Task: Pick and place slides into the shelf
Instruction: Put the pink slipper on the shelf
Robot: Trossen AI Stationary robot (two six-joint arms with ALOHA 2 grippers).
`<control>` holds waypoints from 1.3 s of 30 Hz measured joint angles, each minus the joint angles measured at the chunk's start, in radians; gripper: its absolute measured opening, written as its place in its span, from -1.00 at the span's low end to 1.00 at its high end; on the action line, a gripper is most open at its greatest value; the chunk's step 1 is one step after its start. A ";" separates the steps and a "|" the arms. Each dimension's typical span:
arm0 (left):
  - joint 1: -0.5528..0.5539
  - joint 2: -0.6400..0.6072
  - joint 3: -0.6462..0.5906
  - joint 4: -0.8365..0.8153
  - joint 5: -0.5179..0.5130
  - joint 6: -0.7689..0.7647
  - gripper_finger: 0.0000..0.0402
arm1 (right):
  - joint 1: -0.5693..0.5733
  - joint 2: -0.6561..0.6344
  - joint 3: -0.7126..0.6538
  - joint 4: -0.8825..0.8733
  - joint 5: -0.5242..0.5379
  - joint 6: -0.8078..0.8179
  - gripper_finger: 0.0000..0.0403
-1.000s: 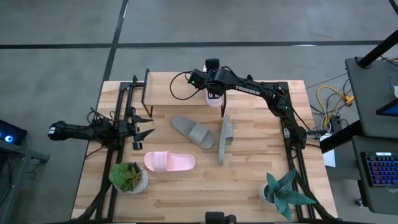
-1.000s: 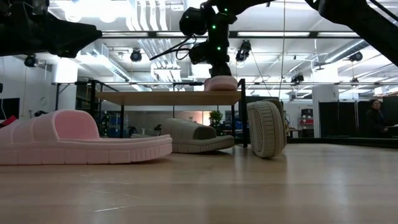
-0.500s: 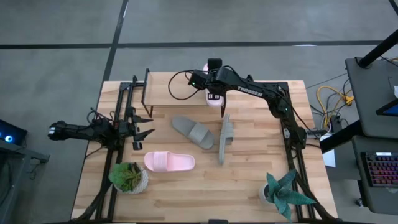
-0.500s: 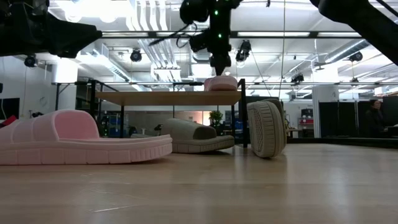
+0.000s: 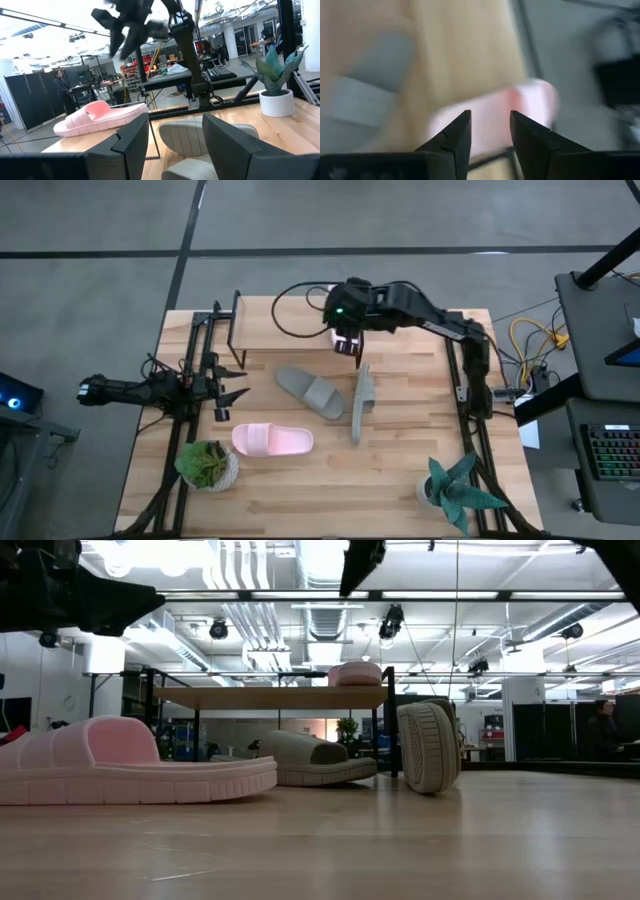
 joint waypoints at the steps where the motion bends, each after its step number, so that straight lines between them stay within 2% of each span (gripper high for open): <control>1: 0.000 0.000 0.000 0.000 0.000 0.000 -0.15 | 0.009 -0.015 0.000 0.002 -0.050 0.008 -0.38; 4: 0.000 0.000 0.000 0.000 0.000 0.000 -0.15 | 0.042 -0.055 -0.011 0.008 -0.141 0.023 -0.38; 11: 0.000 0.001 0.000 -0.015 0.000 0.000 -0.15 | 0.153 -0.142 -0.131 0.041 -0.140 0.013 -0.42; 17: 0.000 0.001 0.000 -0.018 0.000 0.000 -0.15 | 0.216 -0.272 -0.392 0.196 -0.146 -0.034 -0.45; 20: 0.000 0.001 0.000 -0.022 0.000 0.000 -0.15 | 0.220 -0.375 -0.567 0.308 -0.212 -0.071 -0.48; 23: 0.000 0.001 0.000 -0.026 0.000 0.000 -0.15 | 0.214 -0.486 -0.765 0.492 -0.272 -0.082 -0.52; 27: 0.000 0.001 0.000 -0.026 0.000 -0.001 -0.15 | 0.213 -0.620 -1.056 0.832 -0.275 -0.057 -0.57; 32: 0.000 0.004 0.000 -0.051 0.000 -0.037 -0.15 | 0.219 -0.698 -1.371 1.295 -0.267 0.046 -0.63; 36: 0.000 0.025 0.021 -0.095 0.001 -0.172 -0.15 | 0.219 -0.702 -1.545 1.597 -0.256 0.035 -0.66; 39: 0.000 0.051 0.048 -0.142 0.002 -0.285 -0.15 | 0.219 -0.701 -1.613 1.701 -0.238 -0.036 -0.66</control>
